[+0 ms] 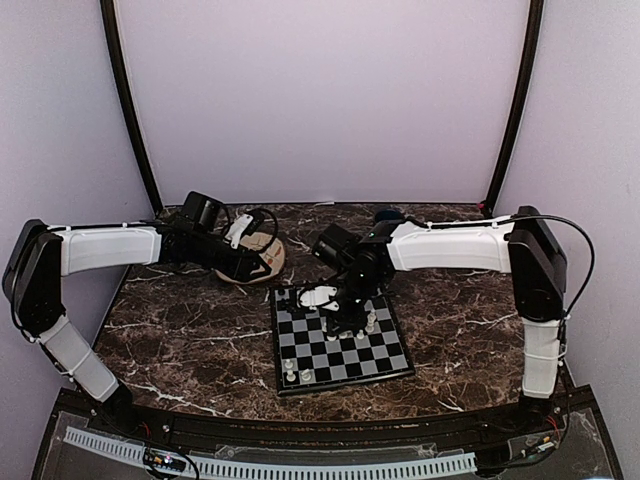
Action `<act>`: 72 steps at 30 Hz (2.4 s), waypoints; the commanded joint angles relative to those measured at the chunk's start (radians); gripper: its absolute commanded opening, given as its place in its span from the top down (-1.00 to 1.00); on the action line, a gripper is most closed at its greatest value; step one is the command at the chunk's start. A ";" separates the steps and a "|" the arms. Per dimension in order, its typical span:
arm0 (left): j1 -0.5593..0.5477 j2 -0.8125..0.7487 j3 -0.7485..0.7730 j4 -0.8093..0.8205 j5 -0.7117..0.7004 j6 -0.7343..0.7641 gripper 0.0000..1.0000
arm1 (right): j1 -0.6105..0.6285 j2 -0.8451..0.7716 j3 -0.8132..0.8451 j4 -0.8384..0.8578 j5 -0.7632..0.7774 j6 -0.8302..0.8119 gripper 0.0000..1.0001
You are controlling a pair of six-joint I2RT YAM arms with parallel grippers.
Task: Set up the chess pieces on the board
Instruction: Pick up the bishop from the chessboard, then place the bishop on c1.
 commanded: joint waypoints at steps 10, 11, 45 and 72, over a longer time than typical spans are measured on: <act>0.005 -0.045 0.029 -0.018 -0.013 -0.004 0.11 | 0.036 0.034 0.023 -0.019 0.023 0.009 0.65; 0.006 -0.044 0.029 -0.019 -0.013 -0.004 0.11 | 0.037 0.035 0.028 -0.022 0.024 0.009 0.70; 0.006 -0.059 0.026 -0.022 -0.029 0.000 0.10 | 0.162 -0.008 -0.003 -0.060 -0.097 -0.003 0.94; 0.006 -0.055 0.026 -0.024 -0.027 -0.001 0.10 | 0.162 0.000 -0.027 -0.019 -0.078 0.010 0.53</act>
